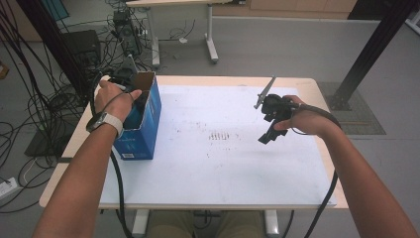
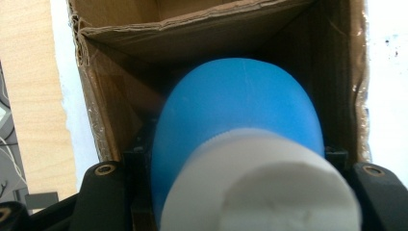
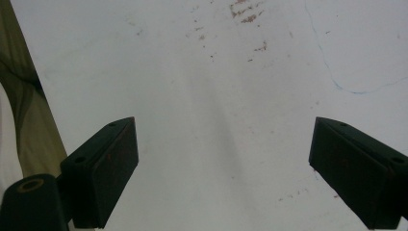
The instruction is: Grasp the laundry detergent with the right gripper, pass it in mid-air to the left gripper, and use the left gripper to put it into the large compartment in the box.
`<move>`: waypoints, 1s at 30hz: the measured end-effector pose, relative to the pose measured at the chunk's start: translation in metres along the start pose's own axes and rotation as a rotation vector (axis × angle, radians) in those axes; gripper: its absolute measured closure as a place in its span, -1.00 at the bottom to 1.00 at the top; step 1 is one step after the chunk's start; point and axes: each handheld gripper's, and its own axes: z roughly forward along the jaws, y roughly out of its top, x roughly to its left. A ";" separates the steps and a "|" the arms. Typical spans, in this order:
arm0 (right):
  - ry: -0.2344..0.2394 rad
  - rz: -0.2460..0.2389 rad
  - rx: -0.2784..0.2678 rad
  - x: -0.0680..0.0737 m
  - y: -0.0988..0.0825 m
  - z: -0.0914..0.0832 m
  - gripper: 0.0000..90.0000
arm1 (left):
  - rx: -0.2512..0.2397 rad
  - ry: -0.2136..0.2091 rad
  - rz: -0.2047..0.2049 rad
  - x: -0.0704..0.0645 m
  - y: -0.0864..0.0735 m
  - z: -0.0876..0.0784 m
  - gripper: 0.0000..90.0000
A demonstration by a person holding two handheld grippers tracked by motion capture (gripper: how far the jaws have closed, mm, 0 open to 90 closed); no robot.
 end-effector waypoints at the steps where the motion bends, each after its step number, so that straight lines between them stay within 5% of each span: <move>1: 0.000 0.000 0.002 0.000 0.000 0.000 -0.78 | 0.001 0.000 0.000 0.000 0.000 0.001 -0.16; 30: 0.003 0.004 -0.005 0.001 -0.003 0.001 -0.78 | 0.008 -0.004 0.007 0.001 -0.003 0.012 -0.16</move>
